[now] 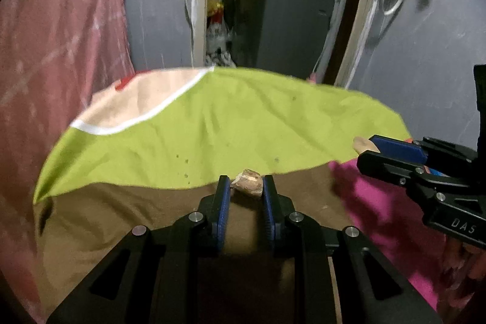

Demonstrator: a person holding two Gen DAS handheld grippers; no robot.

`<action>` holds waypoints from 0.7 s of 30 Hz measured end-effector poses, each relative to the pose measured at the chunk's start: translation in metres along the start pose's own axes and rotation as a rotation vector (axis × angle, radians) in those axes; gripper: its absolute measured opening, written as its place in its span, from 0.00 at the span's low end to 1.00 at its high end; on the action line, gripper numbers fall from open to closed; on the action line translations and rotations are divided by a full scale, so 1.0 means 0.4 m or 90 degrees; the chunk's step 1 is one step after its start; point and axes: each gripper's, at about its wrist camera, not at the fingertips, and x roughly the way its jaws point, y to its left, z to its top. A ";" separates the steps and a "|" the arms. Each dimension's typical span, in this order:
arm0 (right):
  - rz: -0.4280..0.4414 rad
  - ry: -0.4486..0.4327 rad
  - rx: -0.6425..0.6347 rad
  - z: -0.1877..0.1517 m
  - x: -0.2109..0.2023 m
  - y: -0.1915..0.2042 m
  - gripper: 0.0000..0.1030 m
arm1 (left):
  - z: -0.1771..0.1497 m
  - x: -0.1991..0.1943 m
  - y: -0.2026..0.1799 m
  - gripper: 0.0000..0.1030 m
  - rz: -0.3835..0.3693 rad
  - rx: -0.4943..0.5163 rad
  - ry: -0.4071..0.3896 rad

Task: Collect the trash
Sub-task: 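Lift both tan stones and carry them over the blue bucket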

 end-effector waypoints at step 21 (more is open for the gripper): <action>-0.122 -0.314 -0.034 -0.006 -0.419 0.043 0.27 | 0.057 -0.308 -0.189 0.17 0.005 -0.030 -0.288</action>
